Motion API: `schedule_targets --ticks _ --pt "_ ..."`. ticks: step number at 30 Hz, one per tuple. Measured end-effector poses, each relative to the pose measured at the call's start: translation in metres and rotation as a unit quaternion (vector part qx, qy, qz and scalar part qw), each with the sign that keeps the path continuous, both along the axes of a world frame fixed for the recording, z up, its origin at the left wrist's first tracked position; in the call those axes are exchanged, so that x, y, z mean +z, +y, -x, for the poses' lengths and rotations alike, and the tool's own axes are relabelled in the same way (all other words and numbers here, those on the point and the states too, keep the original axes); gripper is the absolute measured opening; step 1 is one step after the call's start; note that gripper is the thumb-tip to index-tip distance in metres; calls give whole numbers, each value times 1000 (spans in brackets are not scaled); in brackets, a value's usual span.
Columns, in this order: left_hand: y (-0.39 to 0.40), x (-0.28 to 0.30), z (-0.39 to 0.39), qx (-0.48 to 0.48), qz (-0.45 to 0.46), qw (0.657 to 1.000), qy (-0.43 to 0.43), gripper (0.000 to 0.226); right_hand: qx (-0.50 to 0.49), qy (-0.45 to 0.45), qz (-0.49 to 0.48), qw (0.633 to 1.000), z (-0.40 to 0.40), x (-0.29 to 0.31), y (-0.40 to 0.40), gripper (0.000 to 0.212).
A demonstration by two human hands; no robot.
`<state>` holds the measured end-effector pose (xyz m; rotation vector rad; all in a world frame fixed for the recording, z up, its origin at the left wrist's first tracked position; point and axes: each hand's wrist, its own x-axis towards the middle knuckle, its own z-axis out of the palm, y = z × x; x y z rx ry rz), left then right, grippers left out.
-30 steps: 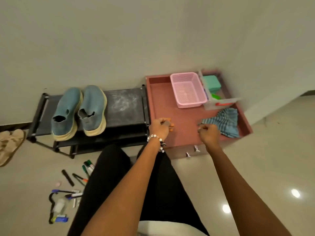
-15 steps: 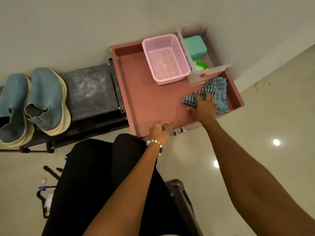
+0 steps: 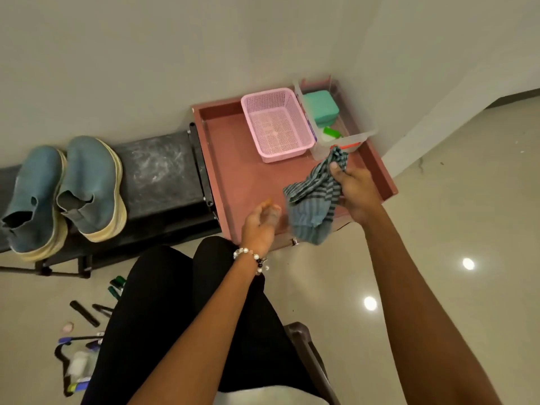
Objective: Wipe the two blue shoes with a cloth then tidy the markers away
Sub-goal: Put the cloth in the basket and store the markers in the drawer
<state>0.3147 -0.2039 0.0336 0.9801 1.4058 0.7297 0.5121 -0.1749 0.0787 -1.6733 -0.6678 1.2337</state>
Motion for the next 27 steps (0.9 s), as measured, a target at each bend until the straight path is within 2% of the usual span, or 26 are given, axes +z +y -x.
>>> schedule_targets --ticks 2,4,5,6,9,10,12,14,15,17,20,22,24,25,27 --pt "1 28 12 -35 -37 998 -38 70 1 106 -9 994 17 22 -10 40" --pt "4 56 26 -122 -60 988 -69 101 9 191 -12 982 37 41 -17 43" --pt "4 69 32 -170 -57 981 -81 105 14 228 -10 974 48 50 -20 46" --pt "3 81 37 -205 -52 973 -95 98 22 257 -6 966 59 59 -22 52" --pt "-2 103 51 -243 -59 965 -80 45 48 298 14 953 82 82 -25 62" --pt "-5 107 59 -233 -59 967 -83 39 68 303 21 950 86 90 -27 61" --pt "-9 110 76 -209 -51 973 -79 39 128 308 22 943 90 104 -35 53" --pt "-14 114 95 -185 -53 980 -45 26 197 271 16 942 91 113 -45 43" --pt "-15 115 104 -166 -55 984 -25 21 223 239 19 945 92 115 -49 44" --pt "-17 120 120 -90 -45 995 -20 26 236 198 32 951 94 116 -54 51" --pt "-18 135 138 44 27 986 -157 38 220 205 42 953 103 121 -58 52" --pt "-18 147 147 50 43 959 -274 42 202 220 25 954 111 127 -61 39" --pt "-21 155 155 18 28 939 -342 47 176 256 -22 950 119 130 -60 30" --pt "-24 156 159 -7 16 936 -351 43 169 273 -46 946 122 130 -59 31" --pt "-28 154 163 -35 10 964 -264 29 170 270 -57 946 129 127 -57 32"
